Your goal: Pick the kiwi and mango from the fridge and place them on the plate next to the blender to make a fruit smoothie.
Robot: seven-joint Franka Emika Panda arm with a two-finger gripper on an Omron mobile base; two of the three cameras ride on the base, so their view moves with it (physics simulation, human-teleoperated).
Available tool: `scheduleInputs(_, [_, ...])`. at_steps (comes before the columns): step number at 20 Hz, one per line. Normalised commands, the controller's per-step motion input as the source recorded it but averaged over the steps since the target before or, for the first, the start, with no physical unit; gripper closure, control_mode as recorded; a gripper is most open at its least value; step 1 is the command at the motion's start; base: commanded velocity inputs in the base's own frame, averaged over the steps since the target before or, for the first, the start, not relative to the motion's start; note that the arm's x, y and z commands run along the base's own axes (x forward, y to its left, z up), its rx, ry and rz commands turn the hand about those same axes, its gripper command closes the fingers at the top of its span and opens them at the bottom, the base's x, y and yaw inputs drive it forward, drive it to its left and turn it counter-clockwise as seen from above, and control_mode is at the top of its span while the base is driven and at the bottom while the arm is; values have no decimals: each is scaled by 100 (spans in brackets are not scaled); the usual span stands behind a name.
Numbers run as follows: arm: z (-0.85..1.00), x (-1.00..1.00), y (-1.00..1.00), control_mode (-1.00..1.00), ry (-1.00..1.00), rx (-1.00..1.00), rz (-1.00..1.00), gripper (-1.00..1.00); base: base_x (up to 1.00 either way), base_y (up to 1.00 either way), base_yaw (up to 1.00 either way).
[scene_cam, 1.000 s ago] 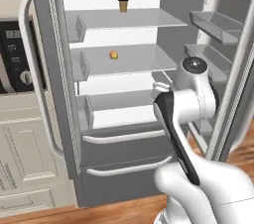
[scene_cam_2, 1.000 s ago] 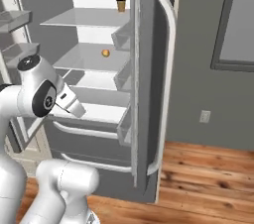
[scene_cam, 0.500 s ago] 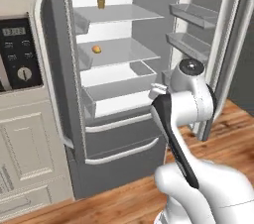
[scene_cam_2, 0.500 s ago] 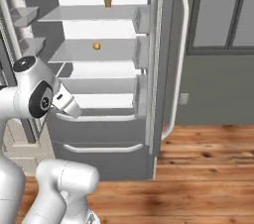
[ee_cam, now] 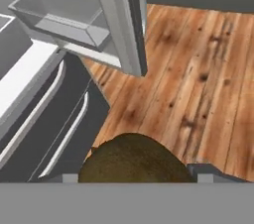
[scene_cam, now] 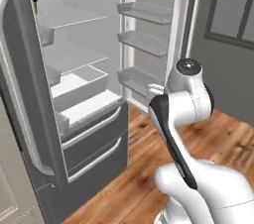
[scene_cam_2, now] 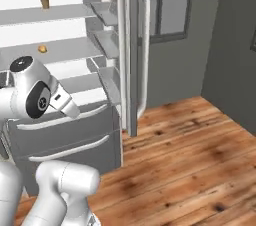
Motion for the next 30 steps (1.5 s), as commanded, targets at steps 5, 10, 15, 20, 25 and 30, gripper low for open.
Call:
scheduleInputs(5, [0, 0, 0, 100, 0, 0, 0, 100, -34, 31, -82])
scheduleInputs(10, [0, 0, 0, 100, 0, 0, 0, 100, -34, 25, -85])
scheduleInputs(15, [0, 0, 0, 100, 0, 0, 0, 100, -27, 23, -85])
scheduleInputs(20, [0, 0, 0, 100, 0, 0, 0, 100, -9, 19, -82])
scheduleInputs(25, [0, 0, 0, 100, 0, 0, 0, 100, 0, 22, -78])
scheduleInputs(30, [0, 0, 0, 100, 0, 0, 0, 100, 0, 21, -71])
